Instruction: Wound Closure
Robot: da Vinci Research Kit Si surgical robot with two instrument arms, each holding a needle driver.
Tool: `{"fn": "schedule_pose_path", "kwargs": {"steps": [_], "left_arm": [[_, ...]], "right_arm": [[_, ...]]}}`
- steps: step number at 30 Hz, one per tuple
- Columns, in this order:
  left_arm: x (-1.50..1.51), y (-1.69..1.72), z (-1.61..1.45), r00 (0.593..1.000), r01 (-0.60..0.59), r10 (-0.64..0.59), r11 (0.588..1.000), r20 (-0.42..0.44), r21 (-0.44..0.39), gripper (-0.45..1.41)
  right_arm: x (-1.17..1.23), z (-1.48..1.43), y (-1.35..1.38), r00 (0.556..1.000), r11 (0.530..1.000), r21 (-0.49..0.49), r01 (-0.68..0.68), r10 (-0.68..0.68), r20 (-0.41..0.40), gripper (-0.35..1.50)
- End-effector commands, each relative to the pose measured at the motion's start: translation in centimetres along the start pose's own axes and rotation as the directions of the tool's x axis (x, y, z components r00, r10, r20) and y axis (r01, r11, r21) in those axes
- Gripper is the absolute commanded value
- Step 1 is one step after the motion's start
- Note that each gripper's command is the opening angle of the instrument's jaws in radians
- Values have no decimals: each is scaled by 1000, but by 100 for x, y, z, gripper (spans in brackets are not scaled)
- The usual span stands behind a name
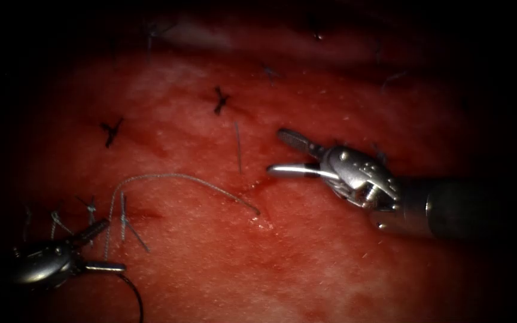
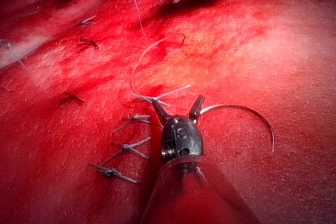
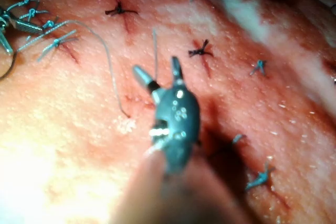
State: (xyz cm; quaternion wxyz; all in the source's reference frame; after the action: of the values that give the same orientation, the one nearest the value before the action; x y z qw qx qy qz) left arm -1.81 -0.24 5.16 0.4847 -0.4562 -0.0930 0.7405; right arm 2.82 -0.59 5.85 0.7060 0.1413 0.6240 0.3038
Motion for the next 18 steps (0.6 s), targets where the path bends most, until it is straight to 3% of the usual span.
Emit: {"fn": "schedule_pose_path", "kwargs": {"steps": [1,14,18], "left_arm": [[-8,-1,7,1000,7,-7,1000,1,2,78],[-23,-21,15,999,40,-40,999,30,-1,78],[-24,-11,16,994,100,-97,993,39,-70,61]], "right_arm": [[-3,9,1,1000,1000,2,1,-1,-3,98],[-5,12,-1,1000,1000,0,4,-4,0,89],[-6,13,-2,1000,1000,0,5,-5,2,88]]}}
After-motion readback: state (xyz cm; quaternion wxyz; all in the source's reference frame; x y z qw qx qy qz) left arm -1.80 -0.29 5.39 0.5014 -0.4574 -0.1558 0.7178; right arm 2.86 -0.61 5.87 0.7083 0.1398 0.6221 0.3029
